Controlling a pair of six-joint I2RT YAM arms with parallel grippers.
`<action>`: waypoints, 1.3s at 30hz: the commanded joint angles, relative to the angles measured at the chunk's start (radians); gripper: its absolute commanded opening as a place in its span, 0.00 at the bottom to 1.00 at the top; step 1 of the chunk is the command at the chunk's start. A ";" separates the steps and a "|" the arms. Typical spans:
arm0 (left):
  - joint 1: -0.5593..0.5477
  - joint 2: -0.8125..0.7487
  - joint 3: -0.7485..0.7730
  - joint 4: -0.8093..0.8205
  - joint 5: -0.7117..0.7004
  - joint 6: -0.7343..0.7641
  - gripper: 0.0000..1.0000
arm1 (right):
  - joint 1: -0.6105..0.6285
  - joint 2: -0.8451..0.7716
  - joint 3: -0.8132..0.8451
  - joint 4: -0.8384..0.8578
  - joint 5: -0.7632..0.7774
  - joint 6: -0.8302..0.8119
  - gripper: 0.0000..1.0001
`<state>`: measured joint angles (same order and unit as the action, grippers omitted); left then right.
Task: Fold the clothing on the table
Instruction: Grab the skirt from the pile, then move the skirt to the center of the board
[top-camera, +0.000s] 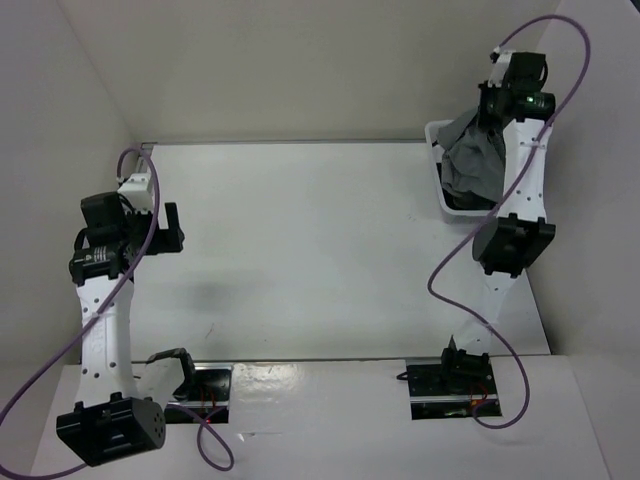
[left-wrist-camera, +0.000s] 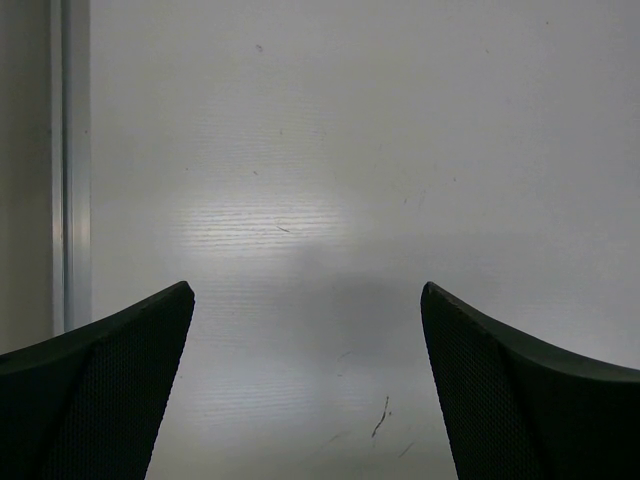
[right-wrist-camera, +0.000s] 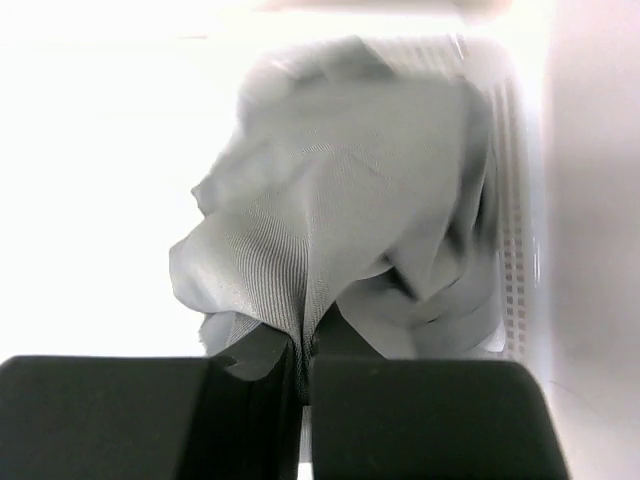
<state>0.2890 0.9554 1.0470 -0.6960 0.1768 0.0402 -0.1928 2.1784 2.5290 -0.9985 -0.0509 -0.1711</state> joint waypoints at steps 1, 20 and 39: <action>0.019 -0.029 0.019 -0.034 0.090 0.065 1.00 | 0.084 -0.301 0.117 -0.037 -0.298 -0.048 0.00; 0.076 -0.107 0.010 -0.057 0.197 0.084 1.00 | 0.486 -0.701 -0.981 0.212 -0.086 -0.143 0.98; 0.180 -0.149 0.001 -0.057 0.188 0.075 1.00 | 0.698 -0.307 -1.053 0.219 -0.346 -0.146 0.98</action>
<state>0.4538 0.8158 1.0470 -0.7631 0.3496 0.1051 0.5098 1.8534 1.4944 -0.8406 -0.3180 -0.3115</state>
